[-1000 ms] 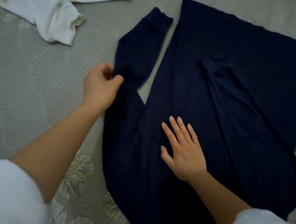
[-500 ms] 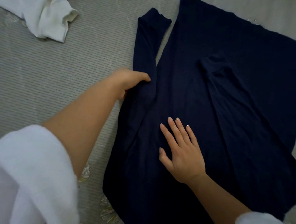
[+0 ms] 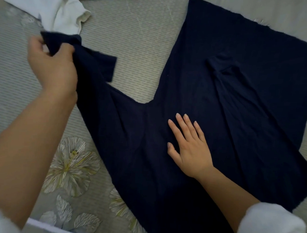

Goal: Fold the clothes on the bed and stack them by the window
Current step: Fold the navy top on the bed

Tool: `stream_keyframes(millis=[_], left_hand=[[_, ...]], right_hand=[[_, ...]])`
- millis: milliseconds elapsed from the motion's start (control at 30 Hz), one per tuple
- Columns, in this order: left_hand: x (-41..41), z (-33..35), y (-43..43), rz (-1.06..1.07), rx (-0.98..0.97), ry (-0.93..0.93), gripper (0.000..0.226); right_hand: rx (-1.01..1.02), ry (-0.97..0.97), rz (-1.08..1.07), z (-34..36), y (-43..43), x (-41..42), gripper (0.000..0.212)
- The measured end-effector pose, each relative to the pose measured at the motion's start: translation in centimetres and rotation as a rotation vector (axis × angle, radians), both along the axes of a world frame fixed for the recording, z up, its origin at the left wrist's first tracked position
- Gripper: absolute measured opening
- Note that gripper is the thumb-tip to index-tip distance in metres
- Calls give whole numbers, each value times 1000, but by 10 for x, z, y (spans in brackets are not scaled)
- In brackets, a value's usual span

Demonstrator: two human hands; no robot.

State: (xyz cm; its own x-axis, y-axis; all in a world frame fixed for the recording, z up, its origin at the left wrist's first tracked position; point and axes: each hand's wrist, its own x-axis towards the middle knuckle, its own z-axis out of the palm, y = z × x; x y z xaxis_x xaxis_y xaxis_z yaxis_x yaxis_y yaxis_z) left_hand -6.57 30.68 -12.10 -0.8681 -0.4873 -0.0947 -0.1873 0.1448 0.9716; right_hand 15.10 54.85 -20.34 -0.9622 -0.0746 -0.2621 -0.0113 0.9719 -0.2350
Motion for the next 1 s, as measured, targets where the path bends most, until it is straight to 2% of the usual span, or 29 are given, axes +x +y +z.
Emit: stream_keyframes(millis=[133, 200, 233, 267, 333, 400, 533, 633, 700, 767, 833, 900, 933, 1000], left_hand=[[32, 21, 40, -260, -545, 216, 42], [58, 24, 70, -466, -680, 345, 47], [74, 23, 85, -654, -721, 373, 50], [91, 20, 99, -888, -764, 347, 54], [127, 7, 116, -1334, -932, 183, 62], [157, -14, 113, -1524, -1077, 46, 67], [184, -35, 75, -1321, -1141, -43, 64], [188, -41, 51, -1233, -1162, -104, 61], [187, -43, 42, -1270, -1140, -151, 64], [186, -44, 39, -1326, -1102, -171, 67], [189, -43, 42, -1370, -1095, -171, 68], [196, -43, 43, -1362, -1122, -167, 68], [198, -41, 43, -1338, -1129, -171, 67], [199, -33, 41, -1293, -1103, -180, 64]], right_hand=[[-208, 6, -44, 16, 5, -4, 59], [-361, 91, -187, 28, 15, 0, 53], [-441, 137, -311, 32, 21, 3, 49], [-518, 168, -454, 36, 29, 7, 44], [-620, 191, -737, 41, 45, 13, 34], [-651, 175, -941, 42, 59, 18, 29], [-779, 97, -1083, 44, 74, 15, 32], [-865, 33, -1106, 44, 74, -3, 58], [-743, 68, -1092, 41, 71, -23, 81], [-478, 113, -970, 38, 68, -46, 91], [-159, 68, -770, 36, 65, -64, 83], [96, 31, -539, 36, 68, -76, 56], [154, 40, -470, 40, 72, -82, 40], [52, 129, -532, 48, 92, -94, 25]])
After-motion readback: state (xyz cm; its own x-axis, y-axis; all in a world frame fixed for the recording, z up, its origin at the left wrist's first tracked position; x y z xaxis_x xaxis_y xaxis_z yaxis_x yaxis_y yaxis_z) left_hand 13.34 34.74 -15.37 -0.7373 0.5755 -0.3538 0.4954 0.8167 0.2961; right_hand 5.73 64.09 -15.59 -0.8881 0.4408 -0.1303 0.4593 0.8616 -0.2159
